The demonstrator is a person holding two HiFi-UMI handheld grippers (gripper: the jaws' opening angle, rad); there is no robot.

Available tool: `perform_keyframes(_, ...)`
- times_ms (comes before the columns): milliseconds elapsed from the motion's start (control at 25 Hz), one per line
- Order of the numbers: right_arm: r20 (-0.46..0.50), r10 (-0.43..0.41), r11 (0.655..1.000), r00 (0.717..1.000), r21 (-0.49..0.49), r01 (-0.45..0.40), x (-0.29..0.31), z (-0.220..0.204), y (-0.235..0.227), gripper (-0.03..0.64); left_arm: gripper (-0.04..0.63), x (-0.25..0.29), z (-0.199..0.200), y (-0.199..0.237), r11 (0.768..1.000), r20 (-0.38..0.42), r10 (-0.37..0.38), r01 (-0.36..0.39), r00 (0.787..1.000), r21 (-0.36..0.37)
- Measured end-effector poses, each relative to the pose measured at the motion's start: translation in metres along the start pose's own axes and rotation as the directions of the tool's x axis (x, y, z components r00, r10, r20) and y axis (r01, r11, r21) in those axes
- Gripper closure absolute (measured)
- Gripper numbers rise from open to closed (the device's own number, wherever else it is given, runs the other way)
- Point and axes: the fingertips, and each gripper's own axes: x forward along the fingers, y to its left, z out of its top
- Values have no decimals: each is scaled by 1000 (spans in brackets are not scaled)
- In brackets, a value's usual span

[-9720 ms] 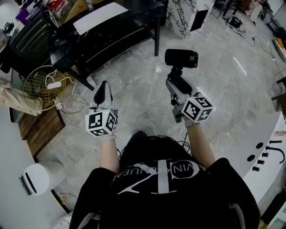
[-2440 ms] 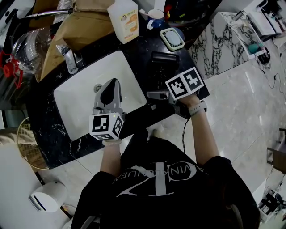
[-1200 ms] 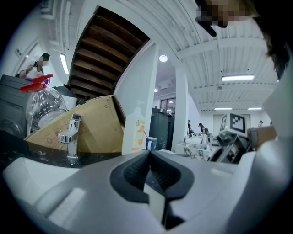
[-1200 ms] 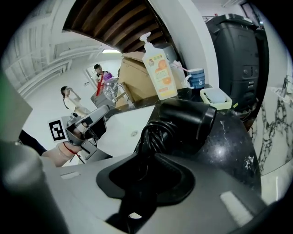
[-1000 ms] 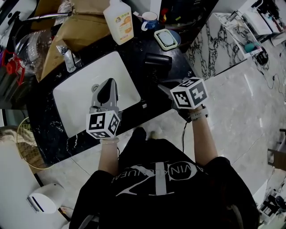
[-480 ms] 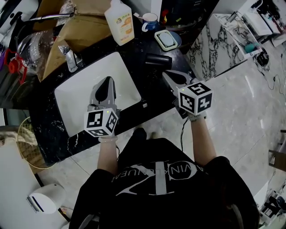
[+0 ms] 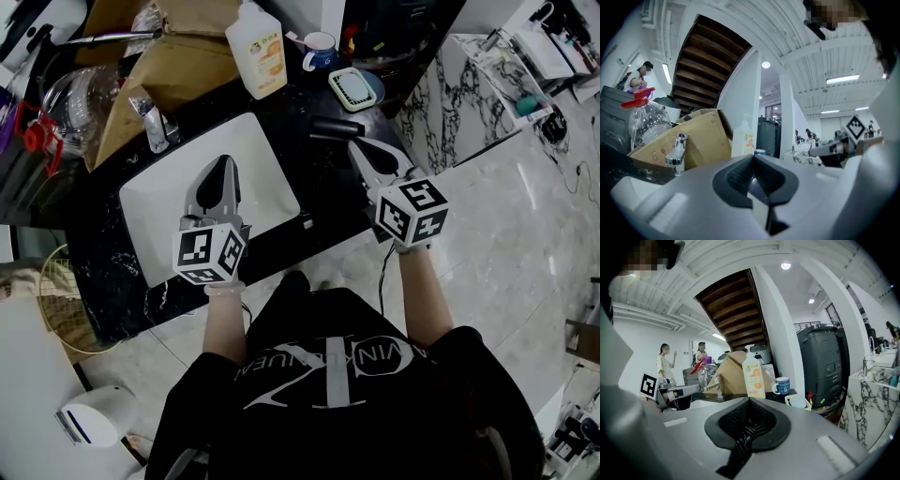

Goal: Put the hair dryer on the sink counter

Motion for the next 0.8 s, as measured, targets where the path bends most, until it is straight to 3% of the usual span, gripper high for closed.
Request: perform_keyframes(800, 121, -25, 1000, 992, -14, 27, -5, 26, -10, 614, 595, 2, 32, 11, 999, 79, 39, -41, 996, 26)
